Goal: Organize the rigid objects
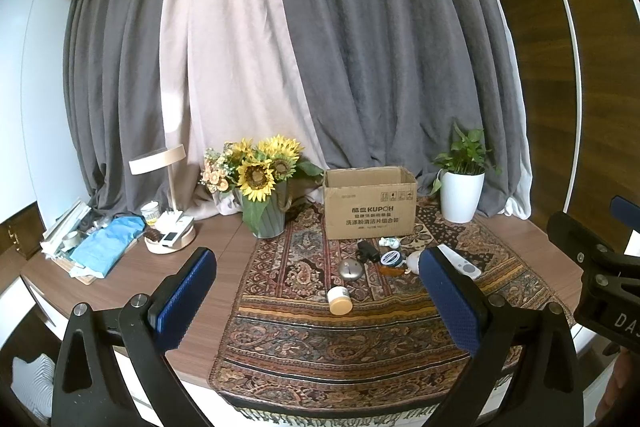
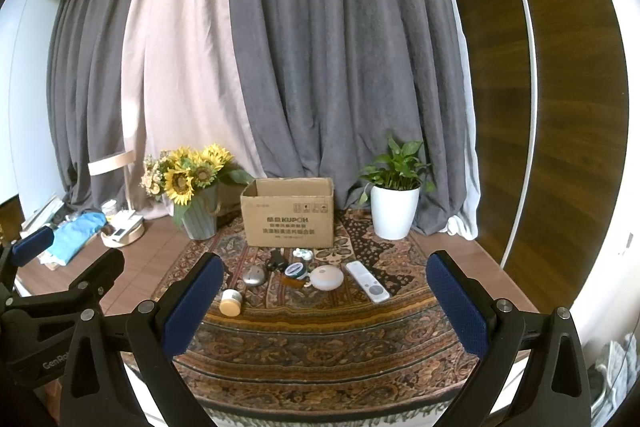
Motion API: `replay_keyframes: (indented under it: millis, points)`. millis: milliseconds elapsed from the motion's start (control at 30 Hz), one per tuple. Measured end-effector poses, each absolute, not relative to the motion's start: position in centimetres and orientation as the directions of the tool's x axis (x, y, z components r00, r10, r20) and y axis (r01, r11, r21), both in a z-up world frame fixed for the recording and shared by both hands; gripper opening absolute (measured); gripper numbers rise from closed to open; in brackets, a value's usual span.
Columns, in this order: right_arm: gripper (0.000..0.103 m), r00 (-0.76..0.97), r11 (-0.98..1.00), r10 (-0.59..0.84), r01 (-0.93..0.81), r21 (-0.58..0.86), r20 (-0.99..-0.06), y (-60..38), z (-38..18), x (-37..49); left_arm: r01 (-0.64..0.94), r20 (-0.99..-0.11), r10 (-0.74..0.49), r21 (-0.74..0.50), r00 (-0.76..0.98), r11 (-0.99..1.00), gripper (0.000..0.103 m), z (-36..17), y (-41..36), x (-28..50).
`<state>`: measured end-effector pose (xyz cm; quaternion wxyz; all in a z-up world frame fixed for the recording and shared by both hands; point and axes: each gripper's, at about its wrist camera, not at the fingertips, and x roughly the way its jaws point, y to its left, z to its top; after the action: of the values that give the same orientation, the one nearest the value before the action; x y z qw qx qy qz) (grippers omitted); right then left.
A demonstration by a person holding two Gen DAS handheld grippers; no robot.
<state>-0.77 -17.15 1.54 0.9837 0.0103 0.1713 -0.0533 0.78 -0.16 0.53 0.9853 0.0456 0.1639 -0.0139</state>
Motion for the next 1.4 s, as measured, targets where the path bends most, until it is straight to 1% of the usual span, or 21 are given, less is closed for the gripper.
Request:
replay_keyframes:
  millis: [400,567,767,867,1000,1233,1400]
  points:
    - [0.103,0.935,0.995,-0.096,0.104,0.005,-0.34,-17.5,1.3,-0.5,0.041,-0.326,-0.011,0.084,0.945,0.996,0.103,0.3,-0.4,0.7]
    - [0.103,0.934,0.995,-0.087,0.096,0.01,-0.346,-17.4,1.1,-0.2,0.038,-0.341,-0.009,0.076,0.94,0.996,0.103,-0.4,-0.7,1.0]
    - [0.103,0.925,0.996,-0.073,0.085,0.015,-0.372,-17.3,0.2,0.8,0.029,-0.387,-0.001,0.066,0.922,0.997,0.103,-1.6,-0.4,2.2]
    - [0.103,0.918,0.997,-0.069,0.079,0.009,-0.39,-17.3,-0.6,1.8,0.025,-0.426,0.01,0.075,0.905,0.997,0.103,-2.7,-0.6,3.5]
    - [0.103,0.906,0.998,-0.044,0.054,0.014,-0.422,-17.8,-1.8,4.1,0.018,-0.477,0.011,0.055,0.879,0.998,0.103,-4.4,-0.9,5.7]
    - [0.102,0.884,0.999,0.042,-0.029,0.035,-0.466,-18.9,-4.4,8.6,-0.023,-0.49,0.037,0.034,0.871,0.999,0.103,-6.6,-2.0,8.7]
    - [0.102,0.868,0.998,0.059,-0.054,0.026,-0.493,-19.6,-6.1,11.3,-0.042,-0.517,0.047,0.022,0.854,0.999,0.103,-8.1,-2.3,11.0]
